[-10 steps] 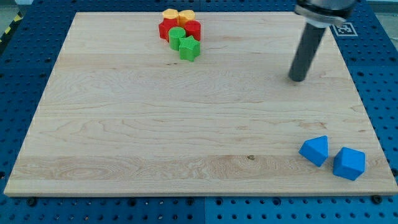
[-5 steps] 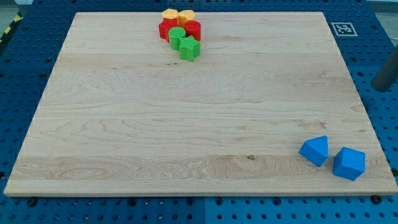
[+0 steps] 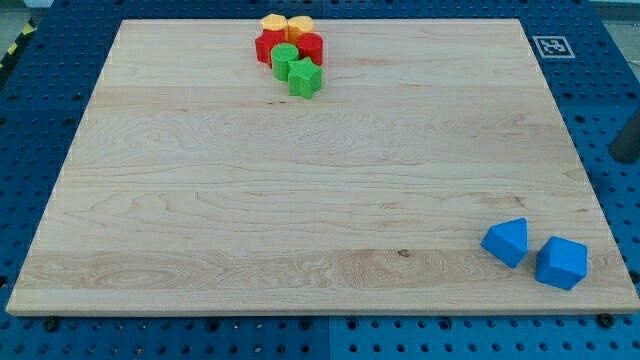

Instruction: Slide the blue cube into the blue triangle

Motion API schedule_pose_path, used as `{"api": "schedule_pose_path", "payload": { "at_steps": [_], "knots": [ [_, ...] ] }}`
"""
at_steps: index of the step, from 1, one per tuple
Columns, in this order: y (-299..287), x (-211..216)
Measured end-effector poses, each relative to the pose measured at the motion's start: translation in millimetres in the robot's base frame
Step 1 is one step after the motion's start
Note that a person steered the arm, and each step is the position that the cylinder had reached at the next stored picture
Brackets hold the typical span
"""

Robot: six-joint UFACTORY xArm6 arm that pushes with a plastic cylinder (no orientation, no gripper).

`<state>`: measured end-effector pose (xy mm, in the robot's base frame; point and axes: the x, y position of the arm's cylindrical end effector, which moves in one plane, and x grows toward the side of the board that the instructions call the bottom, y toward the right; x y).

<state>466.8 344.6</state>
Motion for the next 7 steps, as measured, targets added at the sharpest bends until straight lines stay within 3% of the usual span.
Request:
{"api": "schedule_pose_path", "payload": {
  "at_steps": [2,3,4,7],
  "knots": [
    [-3.3,112.2],
    [-45.3,139.1],
    [-100.0,135.5],
    [-113.3,129.1]
  ]
}}
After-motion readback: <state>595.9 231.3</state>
